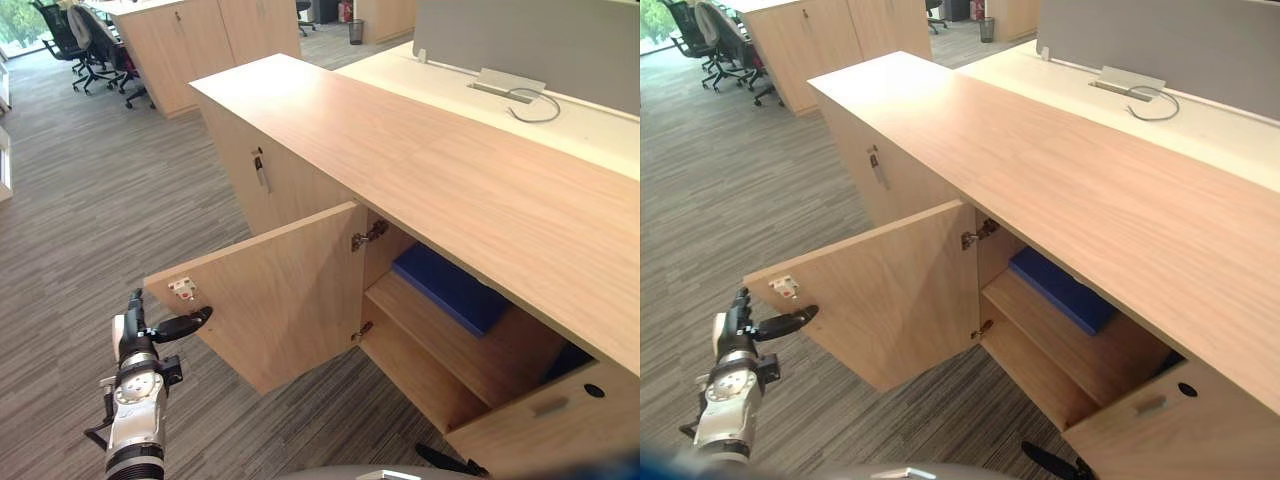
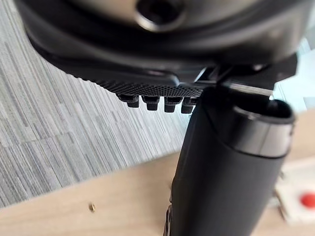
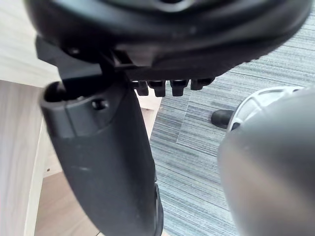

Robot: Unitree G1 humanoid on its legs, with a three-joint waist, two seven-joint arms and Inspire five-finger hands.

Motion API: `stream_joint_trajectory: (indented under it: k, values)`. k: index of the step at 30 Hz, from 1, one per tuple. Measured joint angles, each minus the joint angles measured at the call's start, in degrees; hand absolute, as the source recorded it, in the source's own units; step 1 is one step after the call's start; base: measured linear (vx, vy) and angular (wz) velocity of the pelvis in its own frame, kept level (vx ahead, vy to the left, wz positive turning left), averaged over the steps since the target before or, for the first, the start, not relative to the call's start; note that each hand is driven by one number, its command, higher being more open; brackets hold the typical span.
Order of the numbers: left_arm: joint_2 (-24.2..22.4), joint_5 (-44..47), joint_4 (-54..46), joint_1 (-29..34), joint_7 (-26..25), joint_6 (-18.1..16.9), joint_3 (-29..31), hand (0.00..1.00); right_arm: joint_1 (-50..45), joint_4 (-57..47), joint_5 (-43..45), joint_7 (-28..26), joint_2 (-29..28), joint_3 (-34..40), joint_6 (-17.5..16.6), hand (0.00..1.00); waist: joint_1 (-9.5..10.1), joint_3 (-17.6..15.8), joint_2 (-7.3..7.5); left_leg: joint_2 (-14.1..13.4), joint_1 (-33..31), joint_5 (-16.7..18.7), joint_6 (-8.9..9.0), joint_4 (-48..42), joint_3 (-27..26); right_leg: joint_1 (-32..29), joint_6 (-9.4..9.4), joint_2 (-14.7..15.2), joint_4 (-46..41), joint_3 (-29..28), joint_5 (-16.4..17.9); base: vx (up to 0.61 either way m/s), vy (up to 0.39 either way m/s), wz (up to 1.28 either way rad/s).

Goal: Walk over to the cabinet, pick up the folder, carry it to the office cabinet, place the folder inside the office cabinet, then close the office cabinet door

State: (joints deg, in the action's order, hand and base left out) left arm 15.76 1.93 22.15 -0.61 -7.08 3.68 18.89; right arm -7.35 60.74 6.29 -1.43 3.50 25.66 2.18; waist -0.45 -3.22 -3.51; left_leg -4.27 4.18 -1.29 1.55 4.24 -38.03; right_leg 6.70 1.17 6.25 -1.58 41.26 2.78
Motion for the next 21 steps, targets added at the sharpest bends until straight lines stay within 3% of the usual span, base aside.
stream_joint_trajectory:
  k: [6,14,17,21]
  values:
    - [0.6,3.8,-3.0,2.4,2.9,-3.6,-3.2,1.00,-0.6,0.2,0.0,-0.4,-0.6,0.1,0.0,1.00,0.22,-1.4,1.66,0.6,0.7,-0.5,-0.33,1.1,0.4,-0.6,0.07,1.1,-1.6,-0.8,1.1,-0.07,-0.004,-0.01]
    - [6.6,6.4,-3.0,4.9,8.2,-6.2,-10.9,1.00,-1.1,0.3,-1.8,-1.2,-0.3,0.2,0.0,1.00,0.34,-1.4,1.68,2.7,0.7,1.0,-1.99,1.1,0.7,-0.6,2.17,3.4,-2.1,-0.7,-0.2,0.02,0.038,0.04]
    - [16.8,5.7,-4.0,6.8,11.2,-6.5,-18.2,1.00,-1.1,1.1,-1.9,-2.1,0.2,0.1,-0.5,1.00,0.64,-1.3,1.75,3.2,0.7,1.0,-2.50,0.8,0.6,-0.4,2.67,3.7,-1.6,-0.7,-0.9,0.05,0.010,0.02]
    - [36.3,4.2,-8.4,7.2,19.2,-6.5,-30.3,1.00,-1.5,1.5,-4.3,-3.4,0.8,-0.8,-1.1,1.00,2.07,-1.1,1.77,3.3,0.7,1.6,-3.15,0.7,-0.4,-0.3,2.85,3.7,-0.8,-0.7,-2.0,0.02,-0.009,-0.05]
